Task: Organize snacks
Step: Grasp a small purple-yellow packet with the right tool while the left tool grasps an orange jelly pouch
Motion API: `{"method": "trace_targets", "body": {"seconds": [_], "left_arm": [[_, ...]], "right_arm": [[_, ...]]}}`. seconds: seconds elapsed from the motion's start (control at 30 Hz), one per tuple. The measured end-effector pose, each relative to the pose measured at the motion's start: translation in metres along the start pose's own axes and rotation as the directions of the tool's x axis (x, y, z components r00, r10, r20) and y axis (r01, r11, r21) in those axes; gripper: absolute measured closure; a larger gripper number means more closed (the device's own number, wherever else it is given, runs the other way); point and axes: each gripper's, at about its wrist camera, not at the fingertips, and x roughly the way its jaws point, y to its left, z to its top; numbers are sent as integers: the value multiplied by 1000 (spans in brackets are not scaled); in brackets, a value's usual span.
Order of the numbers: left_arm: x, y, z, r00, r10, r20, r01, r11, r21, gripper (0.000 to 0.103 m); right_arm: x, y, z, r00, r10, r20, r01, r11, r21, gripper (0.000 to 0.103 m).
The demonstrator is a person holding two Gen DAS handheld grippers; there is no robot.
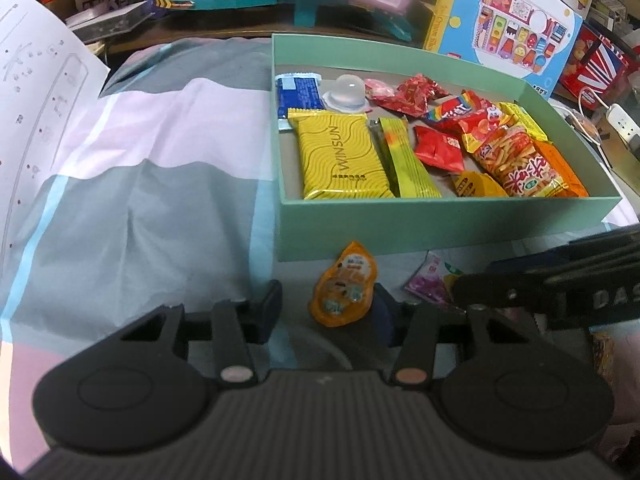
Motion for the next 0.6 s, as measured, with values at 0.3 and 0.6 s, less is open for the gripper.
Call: {"method": "trace_targets", "body": {"seconds": [0.3, 0.6], "left_arm": [[1, 1, 2, 1000, 22, -7, -22, 999, 27, 55], [2, -15, 2, 1000, 30, -4, -30, 998, 62, 75]], "right_arm": [[16, 29, -19, 995, -93, 29, 97, 968, -233, 54], [-5, 14, -23, 993, -95, 64, 103, 986, -132, 85]]}}
